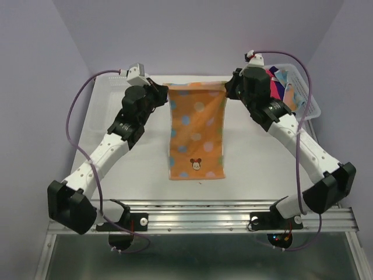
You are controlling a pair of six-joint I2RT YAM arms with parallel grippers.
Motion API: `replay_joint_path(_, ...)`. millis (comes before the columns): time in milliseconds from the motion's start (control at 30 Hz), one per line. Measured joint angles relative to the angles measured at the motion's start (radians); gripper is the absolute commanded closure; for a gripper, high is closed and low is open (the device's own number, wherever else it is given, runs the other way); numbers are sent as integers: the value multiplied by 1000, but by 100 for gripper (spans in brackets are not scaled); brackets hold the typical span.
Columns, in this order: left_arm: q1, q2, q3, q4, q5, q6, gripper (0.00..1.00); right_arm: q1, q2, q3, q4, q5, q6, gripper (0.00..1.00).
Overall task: Fold and stack the towels
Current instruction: Flatten out the crumpled towel, then fold the towel
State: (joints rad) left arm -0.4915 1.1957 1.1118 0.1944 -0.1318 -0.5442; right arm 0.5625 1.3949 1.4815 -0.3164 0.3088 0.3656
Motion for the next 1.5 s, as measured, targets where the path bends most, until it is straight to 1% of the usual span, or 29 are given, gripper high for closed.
replay_joint_path(33, 29, 51, 5, 7, 7, 2, 100, -46, 41, 0, 26, -19, 1, 99)
replay_joint_path(133, 85, 178, 37, 26, 59, -2, 100, -129, 140, 0, 88, -95, 7, 99)
replay_joint_path(300, 147, 369, 149, 74, 146, 2, 100, -211, 303, 33, 148, -236, 27, 99)
replay_joint_path(433, 164, 500, 238, 95, 203, 10, 100, -270, 437, 83, 174, -330, 39, 99)
replay_joint_path(600, 177, 588, 263, 101, 253, 10, 100, -313, 524, 131, 172, -406, 53, 99)
replay_joint_path(700, 182, 604, 262, 98, 273, 8, 100, -321, 530, 132, 163, -426, 57, 99)
replay_joint_path(800, 183, 590, 238, 124, 286, 0, 100, -322, 527, 132, 161, -441, 57, 99)
replay_joint_path(967, 183, 471, 58, 150, 299, -42, 100, -321, 458, 36, 129, -494, 70, 99)
replay_joint_path(1133, 140, 308, -164, 163, 293, -105, 100, -320, 316, -132, 65, -542, 93, 99)
replay_joint_path(1367, 56, 80, -420, 173, 218, -201, 100, -319, 149, -351, 40, -617, 118, 99)
replay_joint_path(1500, 13, 17, -506, 180, 196, -246, 100, -319, 78, -440, 27, -640, 127, 99)
